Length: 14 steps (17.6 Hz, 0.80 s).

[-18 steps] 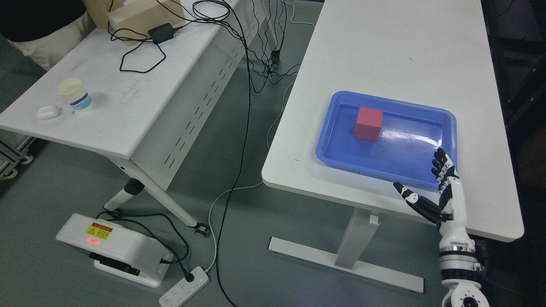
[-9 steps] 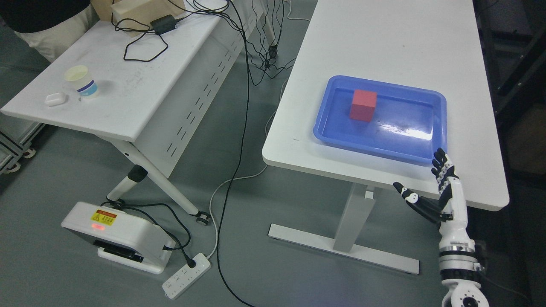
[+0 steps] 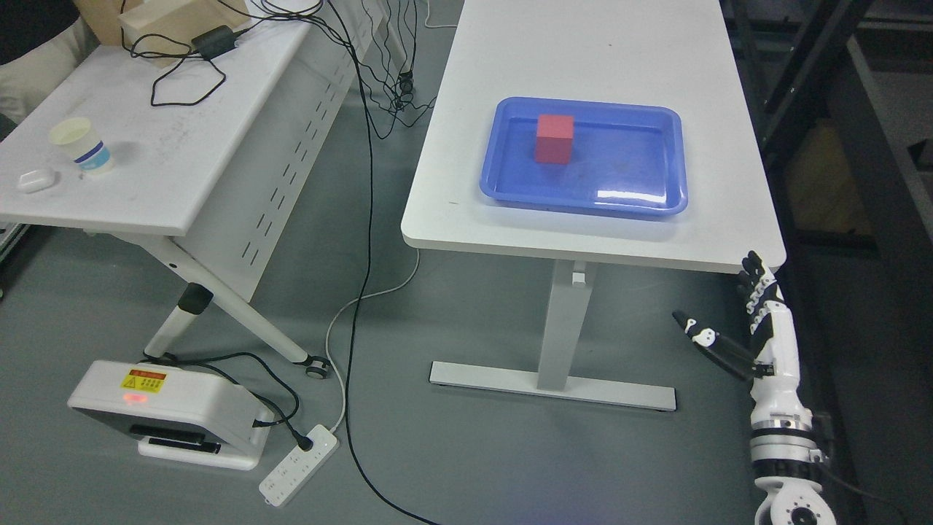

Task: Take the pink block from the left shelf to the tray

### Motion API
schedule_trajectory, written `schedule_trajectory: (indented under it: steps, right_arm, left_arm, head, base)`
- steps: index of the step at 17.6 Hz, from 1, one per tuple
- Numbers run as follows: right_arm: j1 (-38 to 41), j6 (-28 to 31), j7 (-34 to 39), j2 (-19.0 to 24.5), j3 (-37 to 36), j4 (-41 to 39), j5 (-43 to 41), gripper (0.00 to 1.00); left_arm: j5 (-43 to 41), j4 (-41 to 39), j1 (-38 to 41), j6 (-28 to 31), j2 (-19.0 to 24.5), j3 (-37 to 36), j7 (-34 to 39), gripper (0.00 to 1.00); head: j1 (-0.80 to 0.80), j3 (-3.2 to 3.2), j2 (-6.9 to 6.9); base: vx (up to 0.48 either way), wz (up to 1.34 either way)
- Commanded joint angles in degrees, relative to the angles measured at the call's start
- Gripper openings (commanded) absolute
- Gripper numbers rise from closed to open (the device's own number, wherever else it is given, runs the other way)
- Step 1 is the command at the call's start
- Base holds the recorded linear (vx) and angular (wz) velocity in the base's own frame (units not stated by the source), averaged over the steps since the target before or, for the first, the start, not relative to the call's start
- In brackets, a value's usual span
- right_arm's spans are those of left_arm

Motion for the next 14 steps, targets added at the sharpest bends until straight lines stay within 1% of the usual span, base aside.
schedule_trajectory:
  steps: [1,7,14]
  right_arm:
    - [0.02,-0.07,0.04,-0.99,1.84,-0.01,0.0,1.0]
    - [0.02,-0.33,0.04,-0.99,2.19,0.08,0.0,1.0]
    - [-0.07,-0.42,0.04,-0.99,2.19,0.08,0.0,1.0]
  left_arm:
    - [-0.09,0.0,0.53,-0.04,1.0,0.0,0.03,1.0]
    - [-0.09,0.0,0.53,-0.04,1.0,0.0,0.03,1.0]
    - [-0.17,0.0,0.53,-0.04,1.0,0.0,0.03,1.0]
  head:
    - [0.0,0.0,0.0]
    - [0.0,0.0,0.0]
    - [0.0,0.0,0.0]
  base:
    - [-0.127,-0.27]
    - [-0.078,-0.21]
    - [0.005,0.01]
